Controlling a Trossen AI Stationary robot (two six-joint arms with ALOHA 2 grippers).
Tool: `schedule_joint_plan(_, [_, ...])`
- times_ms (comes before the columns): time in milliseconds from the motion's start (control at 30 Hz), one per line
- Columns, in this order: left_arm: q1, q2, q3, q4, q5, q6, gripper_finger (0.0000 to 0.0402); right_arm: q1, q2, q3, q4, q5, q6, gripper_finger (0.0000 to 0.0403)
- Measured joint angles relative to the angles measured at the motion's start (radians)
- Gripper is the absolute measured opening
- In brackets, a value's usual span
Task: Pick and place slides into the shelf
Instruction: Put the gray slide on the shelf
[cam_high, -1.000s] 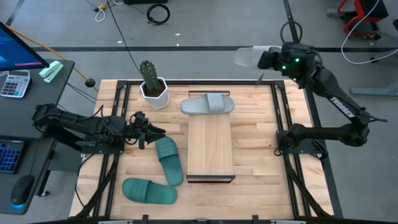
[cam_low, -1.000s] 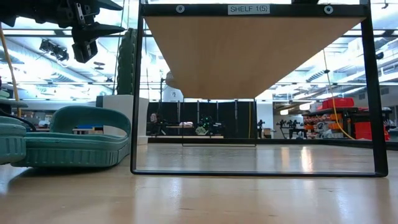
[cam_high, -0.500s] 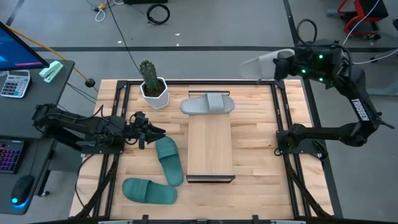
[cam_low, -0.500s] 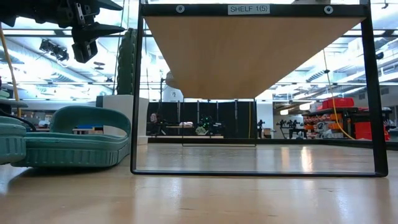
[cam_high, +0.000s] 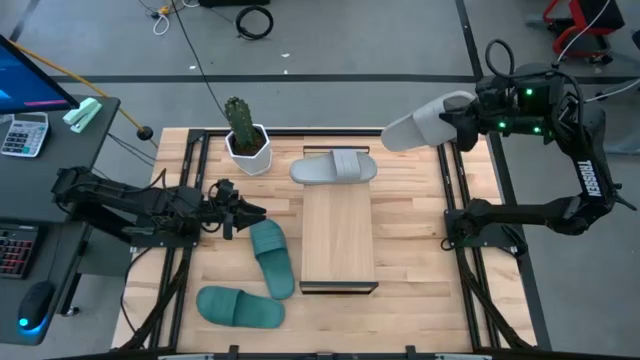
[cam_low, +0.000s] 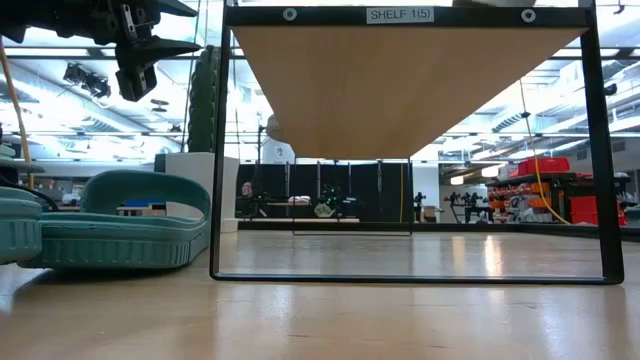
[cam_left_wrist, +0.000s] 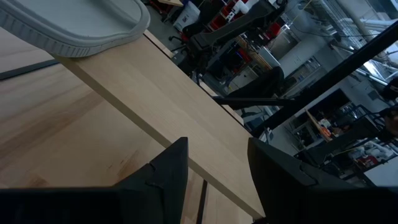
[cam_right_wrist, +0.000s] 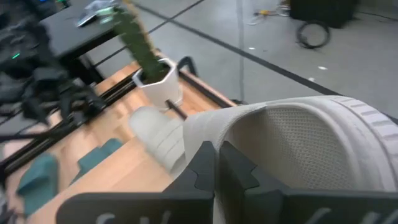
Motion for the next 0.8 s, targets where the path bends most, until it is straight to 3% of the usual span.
schedule_joint_plan(367, [0.000, 0.000, 0.000, 0.001, 0.000, -0.027, 0.0172, 0.000, 0.011, 0.000, -0.046, -0.075, -0.061, 0.0007])
schedule_joint_plan(800, [0.000, 0.000, 0.000, 0.001, -0.020, -0.027, 0.0172, 0.000, 0.011, 0.000, -0.051, -0.269, -0.070, 0.0007])
